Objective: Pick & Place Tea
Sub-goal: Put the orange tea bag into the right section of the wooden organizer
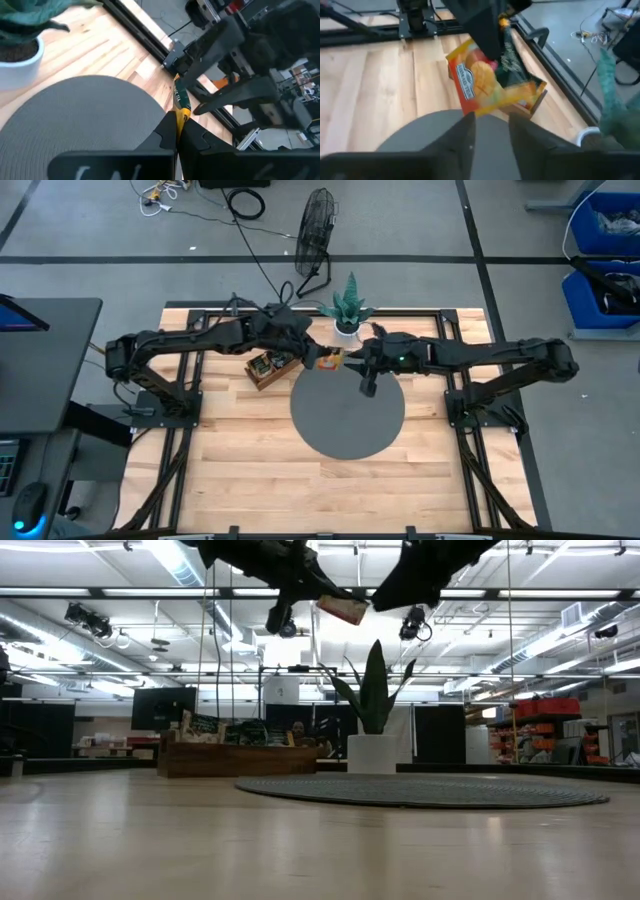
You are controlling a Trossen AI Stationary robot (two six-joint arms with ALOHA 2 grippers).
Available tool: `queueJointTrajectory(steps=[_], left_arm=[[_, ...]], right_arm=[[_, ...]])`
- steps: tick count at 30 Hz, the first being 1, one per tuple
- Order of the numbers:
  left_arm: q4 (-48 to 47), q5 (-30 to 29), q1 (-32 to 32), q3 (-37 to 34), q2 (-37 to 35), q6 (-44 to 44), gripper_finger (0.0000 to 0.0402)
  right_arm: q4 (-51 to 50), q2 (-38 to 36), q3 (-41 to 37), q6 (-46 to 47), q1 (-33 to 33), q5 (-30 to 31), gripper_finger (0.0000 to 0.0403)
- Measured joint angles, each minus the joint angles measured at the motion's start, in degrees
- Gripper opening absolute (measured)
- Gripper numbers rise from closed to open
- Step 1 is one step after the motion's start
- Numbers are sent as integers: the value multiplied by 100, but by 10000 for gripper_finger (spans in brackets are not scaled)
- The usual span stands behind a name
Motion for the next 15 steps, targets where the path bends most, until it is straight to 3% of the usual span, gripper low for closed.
queueJointTrajectory(steps=[3, 8, 15], left_arm=[[287, -50, -1, -2, -34, 156, 3], [1530, -113, -63, -1, -40, 507, 3], [2410, -159, -94, 0, -45, 708, 3]], right_arm=[[-10, -274, 0, 496, -20, 2, 176], [267, -572, 0, 1161, -26, -44, 240], [981, -759, 0, 1313, -26, -52, 270]])
